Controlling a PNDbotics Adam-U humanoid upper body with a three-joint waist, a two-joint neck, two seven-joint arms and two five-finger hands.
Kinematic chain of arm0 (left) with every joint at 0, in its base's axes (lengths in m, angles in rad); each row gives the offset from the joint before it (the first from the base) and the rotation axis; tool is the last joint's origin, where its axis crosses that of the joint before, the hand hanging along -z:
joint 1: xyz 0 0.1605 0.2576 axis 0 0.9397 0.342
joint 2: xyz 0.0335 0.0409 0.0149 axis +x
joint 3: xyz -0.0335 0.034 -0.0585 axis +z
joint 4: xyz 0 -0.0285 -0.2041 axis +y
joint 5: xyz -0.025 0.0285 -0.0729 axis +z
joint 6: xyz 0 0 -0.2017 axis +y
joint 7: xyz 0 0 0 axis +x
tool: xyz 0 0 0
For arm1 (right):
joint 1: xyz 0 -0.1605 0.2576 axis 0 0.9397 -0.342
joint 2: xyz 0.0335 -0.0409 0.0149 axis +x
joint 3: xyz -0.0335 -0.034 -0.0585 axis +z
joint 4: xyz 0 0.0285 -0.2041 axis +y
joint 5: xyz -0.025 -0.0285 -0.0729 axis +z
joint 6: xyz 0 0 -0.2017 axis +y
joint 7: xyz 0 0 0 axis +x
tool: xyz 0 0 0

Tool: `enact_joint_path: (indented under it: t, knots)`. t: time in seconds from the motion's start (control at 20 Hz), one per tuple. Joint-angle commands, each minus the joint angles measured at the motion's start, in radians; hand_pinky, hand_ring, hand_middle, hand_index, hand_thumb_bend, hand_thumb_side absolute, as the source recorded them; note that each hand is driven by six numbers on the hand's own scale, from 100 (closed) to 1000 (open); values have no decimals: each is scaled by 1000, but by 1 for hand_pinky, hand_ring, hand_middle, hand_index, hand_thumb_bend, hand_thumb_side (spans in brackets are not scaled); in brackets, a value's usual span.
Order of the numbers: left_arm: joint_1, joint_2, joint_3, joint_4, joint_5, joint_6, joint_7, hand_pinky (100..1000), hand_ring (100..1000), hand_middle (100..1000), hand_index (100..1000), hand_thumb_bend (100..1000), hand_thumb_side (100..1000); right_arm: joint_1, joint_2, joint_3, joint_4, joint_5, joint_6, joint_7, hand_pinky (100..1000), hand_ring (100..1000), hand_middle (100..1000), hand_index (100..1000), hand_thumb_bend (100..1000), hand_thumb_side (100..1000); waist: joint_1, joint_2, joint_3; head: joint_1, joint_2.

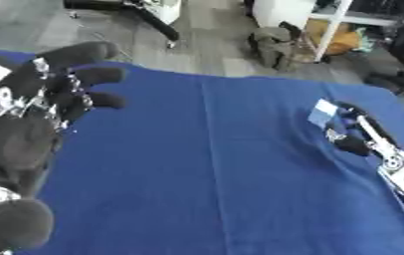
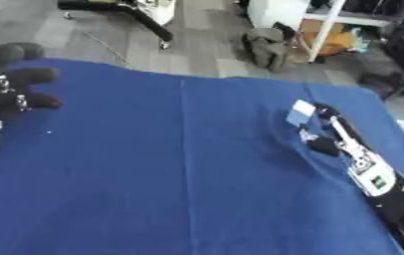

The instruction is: Pick up the objects with one hand, pass them to the other hand, and then place them into the box on the other side of the table.

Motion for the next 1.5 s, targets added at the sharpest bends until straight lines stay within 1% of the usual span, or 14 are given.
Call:
enact_joint_path:
  t: [0.05,0.25,0.4,0.55,0.6,0.65,0.7,0.75,0.8,1.0,1.25,1.5]
  knots:
    - [-21,17,-2,-17,-3,-4,-5,739,811,823,826,1000,576,-3,-33,-17,4,16,11,-25,810,924,1000,1000,100,415,0,-8,5,-5,-10]
    - [-27,27,-1,-17,-6,-10,-7,739,811,822,826,1000,577,-3,-32,-20,2,14,10,-33,808,923,1000,1000,100,413,-3,-4,19,-6,-24]
    - [-27,31,3,-17,-7,-15,-5,739,810,822,826,1000,577,-2,-35,-23,-3,11,9,-34,808,922,1000,1000,100,403,-4,-2,37,1,-38]
    - [-30,43,13,-17,-12,-24,2,738,809,820,825,1000,577,1,-41,-27,-5,10,10,-37,808,922,1000,1000,100,407,-6,-1,67,29,-62]
    - [-31,49,17,-17,-13,-27,6,738,808,820,825,972,594,2,-42,-28,-5,9,11,-38,808,922,1000,1000,100,405,-7,0,76,42,-70]
    - [-32,54,22,-17,-15,-31,9,738,808,819,825,1000,576,3,-44,-30,-5,9,11,-40,808,922,1000,1000,100,403,-8,2,85,53,-80]
    - [-34,60,28,-17,-16,-36,13,738,807,819,825,1000,576,3,-46,-32,-4,8,12,-42,808,922,1000,1000,100,402,-9,4,92,64,-88]
    - [-36,66,32,-17,-18,-40,17,738,807,819,825,954,598,4,-49,-35,-2,8,13,-44,808,922,1000,1000,100,394,-9,7,96,72,-95]
    - [-38,71,36,-17,-20,-44,20,738,807,819,825,1000,575,6,-51,-37,1,7,15,-47,808,922,1000,1000,100,402,-9,9,98,77,-101]
    - [-48,93,49,-17,-29,-58,28,737,806,818,825,1000,575,10,-62,-50,18,0,26,-65,807,920,1000,999,100,393,-9,25,100,90,-125]
    - [-73,114,61,-17,-39,-73,32,737,805,816,826,1000,575,8,-76,-65,33,-17,38,-89,803,918,1000,997,100,396,-10,48,106,99,-164]
    - [-95,125,65,-17,-46,-82,30,736,804,815,826,1000,576,5,-83,-77,44,-35,46,-110,799,915,1000,998,100,399,-13,67,106,102,-189]
